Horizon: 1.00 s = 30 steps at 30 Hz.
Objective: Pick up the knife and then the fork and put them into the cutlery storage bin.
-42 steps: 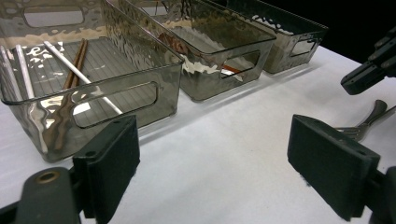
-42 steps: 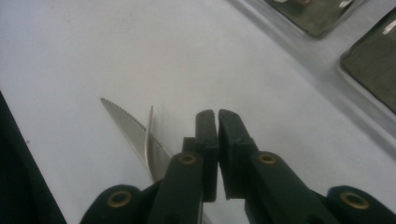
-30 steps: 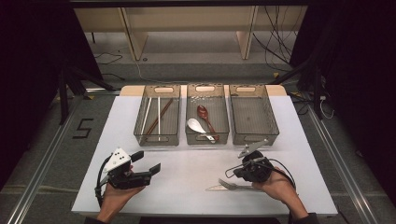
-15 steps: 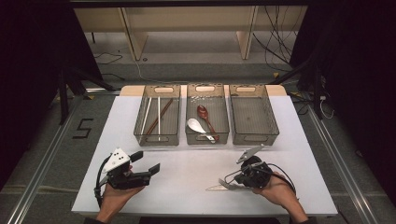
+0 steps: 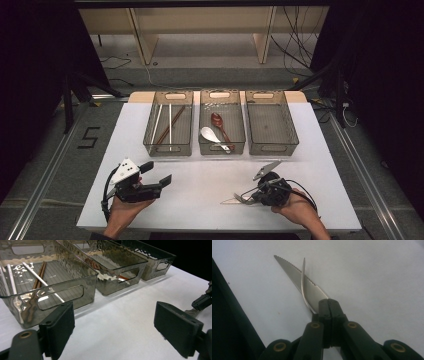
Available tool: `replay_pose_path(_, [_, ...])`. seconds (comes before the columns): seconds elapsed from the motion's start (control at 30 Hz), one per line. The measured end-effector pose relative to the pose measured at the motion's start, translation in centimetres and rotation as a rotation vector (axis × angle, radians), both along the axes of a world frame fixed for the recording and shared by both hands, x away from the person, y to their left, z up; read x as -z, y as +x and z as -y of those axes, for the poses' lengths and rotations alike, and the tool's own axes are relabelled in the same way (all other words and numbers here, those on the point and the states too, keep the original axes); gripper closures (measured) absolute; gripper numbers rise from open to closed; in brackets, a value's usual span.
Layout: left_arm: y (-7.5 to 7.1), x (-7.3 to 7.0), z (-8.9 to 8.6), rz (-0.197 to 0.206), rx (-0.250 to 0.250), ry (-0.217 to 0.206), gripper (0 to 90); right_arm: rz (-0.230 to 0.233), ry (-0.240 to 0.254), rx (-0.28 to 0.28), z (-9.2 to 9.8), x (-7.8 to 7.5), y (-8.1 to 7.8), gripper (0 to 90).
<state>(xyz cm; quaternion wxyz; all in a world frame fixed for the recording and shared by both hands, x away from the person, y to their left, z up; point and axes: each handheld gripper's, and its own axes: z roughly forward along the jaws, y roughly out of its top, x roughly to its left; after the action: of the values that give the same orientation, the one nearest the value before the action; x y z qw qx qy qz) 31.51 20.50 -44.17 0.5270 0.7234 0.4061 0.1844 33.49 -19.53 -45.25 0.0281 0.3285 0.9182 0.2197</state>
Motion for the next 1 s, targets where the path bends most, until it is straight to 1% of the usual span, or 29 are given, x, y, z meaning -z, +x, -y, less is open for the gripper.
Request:
replay_pose_path(0.03, [0.0,0.0,0.0,0.0,0.004,0.005,16.5,-0.002,-0.002,-0.003,0.0,0.0,-0.1,90.0])
replay_pose_path(0.17, [0.0,0.0,0.0,0.001,0.002,0.001,16.5,-0.006,-0.003,-0.007,0.0,0.1,-0.3,90.0])
replay_pose_path(0.2, [0.0,0.0,0.0,0.002,0.004,0.007,16.5,-0.008,-0.006,-0.003,0.0,0.1,-0.4,90.0])
replay_pose_path(0.27, [0.0,0.0,0.0,0.003,0.003,0.001,16.5,-0.009,-0.01,-0.003,0.0,0.2,-0.5,90.0])
replay_pose_path(0.33, [0.0,0.0,0.0,0.002,0.007,0.008,16.5,-0.014,-0.012,-0.003,0.0,0.2,-0.6,90.0])
replay_pose_path(0.43, [-0.1,0.0,0.0,0.003,0.006,0.006,16.5,-0.014,-0.021,-0.003,0.0,0.4,-0.8,90.0])
replay_pose_path(0.5, [-0.1,0.0,-0.1,0.003,0.006,0.007,16.5,-0.007,-0.024,-0.008,0.0,0.5,-0.8,90.0])
replay_pose_path(0.6, [-0.1,0.0,-0.1,0.003,0.005,0.003,16.5,0.0,-0.021,0.005,0.1,0.2,-0.9,90.0])
replay_pose_path(0.67, [-0.1,0.0,-0.1,0.003,0.007,0.006,16.5,0.016,-0.028,0.008,0.4,-0.1,-0.8,88.9])
replay_pose_path(0.73, [-0.1,0.0,-0.1,0.003,0.007,0.006,16.5,0.036,-0.054,-0.001,0.7,-0.4,-0.8,78.5])
replay_pose_path(0.77, [-0.1,0.0,-0.1,0.003,0.007,0.006,16.5,0.039,-0.058,-0.008,0.8,-0.6,-0.7,72.8])
replay_pose_path(0.87, [-0.1,0.0,0.0,0.004,0.007,0.007,16.5,0.05,-0.075,-0.043,1.0,-0.9,-0.5,62.0])
replay_pose_path(0.93, [-0.1,0.0,0.0,0.004,0.007,0.009,16.5,0.052,-0.108,-0.058,1.0,-1.1,-0.3,53.4])
replay_pose_path(1.0, [-0.1,0.0,0.0,0.004,0.007,0.009,16.5,0.052,-0.126,-0.068,1.0,-1.1,-0.2,49.9])
